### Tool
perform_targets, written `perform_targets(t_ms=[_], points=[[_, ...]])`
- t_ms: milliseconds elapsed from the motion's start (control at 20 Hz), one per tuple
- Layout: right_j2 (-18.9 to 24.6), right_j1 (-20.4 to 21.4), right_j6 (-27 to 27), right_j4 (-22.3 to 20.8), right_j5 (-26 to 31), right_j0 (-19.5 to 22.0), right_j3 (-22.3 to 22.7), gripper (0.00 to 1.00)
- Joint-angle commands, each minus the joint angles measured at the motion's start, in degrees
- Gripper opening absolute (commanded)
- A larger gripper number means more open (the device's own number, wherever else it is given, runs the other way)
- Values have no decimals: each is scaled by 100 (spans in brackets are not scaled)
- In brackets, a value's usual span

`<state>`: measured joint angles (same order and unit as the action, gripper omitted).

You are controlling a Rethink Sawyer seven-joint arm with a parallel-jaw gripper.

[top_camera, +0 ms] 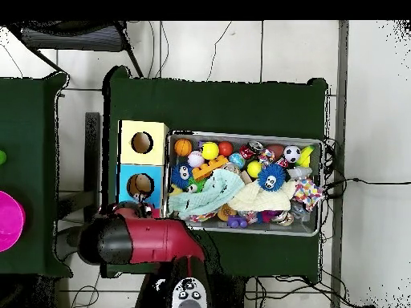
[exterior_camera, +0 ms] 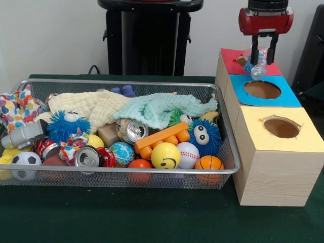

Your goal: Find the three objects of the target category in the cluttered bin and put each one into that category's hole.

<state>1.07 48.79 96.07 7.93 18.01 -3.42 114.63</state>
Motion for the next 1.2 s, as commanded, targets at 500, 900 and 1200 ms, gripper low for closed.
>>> perform_targets(t_ms=[500, 900, 1200], points=[[186, -473, 1028, 327, -99, 303, -389, 0], [305, -612, 1001, 332, -142, 356, -420, 0], [609, -967, 915, 371, -297, 499, -589, 0]])
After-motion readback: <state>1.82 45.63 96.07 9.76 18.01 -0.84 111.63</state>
